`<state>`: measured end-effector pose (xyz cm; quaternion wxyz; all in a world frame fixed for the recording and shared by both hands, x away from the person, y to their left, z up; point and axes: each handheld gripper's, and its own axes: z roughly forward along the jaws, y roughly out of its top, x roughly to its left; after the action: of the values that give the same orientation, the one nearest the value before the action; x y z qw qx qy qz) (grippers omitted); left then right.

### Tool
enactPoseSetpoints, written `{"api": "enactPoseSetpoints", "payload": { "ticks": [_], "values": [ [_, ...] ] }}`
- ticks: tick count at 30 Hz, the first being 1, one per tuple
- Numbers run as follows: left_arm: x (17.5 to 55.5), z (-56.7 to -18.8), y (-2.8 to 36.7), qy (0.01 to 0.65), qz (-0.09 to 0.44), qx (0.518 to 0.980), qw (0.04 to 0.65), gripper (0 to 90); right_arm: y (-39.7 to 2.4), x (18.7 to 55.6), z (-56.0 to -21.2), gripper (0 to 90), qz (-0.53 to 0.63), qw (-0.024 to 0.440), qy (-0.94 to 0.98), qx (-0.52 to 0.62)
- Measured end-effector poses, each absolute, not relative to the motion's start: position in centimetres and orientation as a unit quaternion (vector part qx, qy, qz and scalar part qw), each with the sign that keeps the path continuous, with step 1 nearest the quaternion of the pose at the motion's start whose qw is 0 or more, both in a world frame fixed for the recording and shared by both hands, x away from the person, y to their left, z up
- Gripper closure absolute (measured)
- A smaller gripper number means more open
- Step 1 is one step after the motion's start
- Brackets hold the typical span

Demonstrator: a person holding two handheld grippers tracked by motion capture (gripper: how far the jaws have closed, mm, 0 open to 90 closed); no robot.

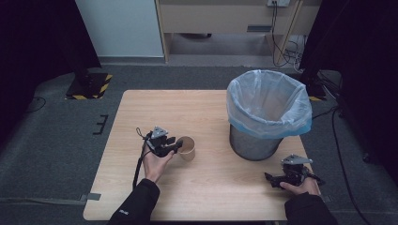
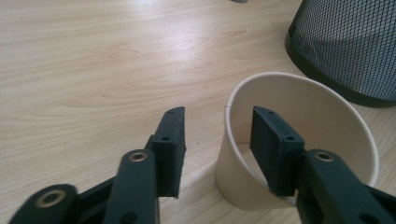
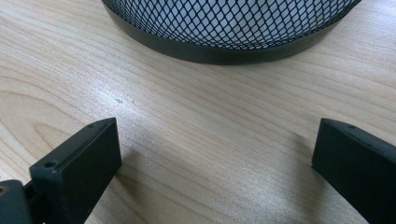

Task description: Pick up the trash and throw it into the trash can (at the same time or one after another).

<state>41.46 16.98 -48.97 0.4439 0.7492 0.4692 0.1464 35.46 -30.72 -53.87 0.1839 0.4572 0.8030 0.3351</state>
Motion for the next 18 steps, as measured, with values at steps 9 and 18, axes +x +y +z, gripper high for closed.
{"api": "enactPoseSetpoints", "payload": {
  "ticks": [9, 18],
  "values": [
    [41.4, -49.2, 16.8, 0.483, 0.122, 0.75, 0.436, 81.6, -30.7, 35.5, -53.9, 1.5, 0.335, 0.184, 0.803, 0.457],
    [41.0, -47.8, 17.2, 0.478, 0.135, 0.74, 0.455, 82.8, -30.7, 35.5, -53.9, 1.5, 0.335, 0.183, 0.804, 0.456]
  ]
}}
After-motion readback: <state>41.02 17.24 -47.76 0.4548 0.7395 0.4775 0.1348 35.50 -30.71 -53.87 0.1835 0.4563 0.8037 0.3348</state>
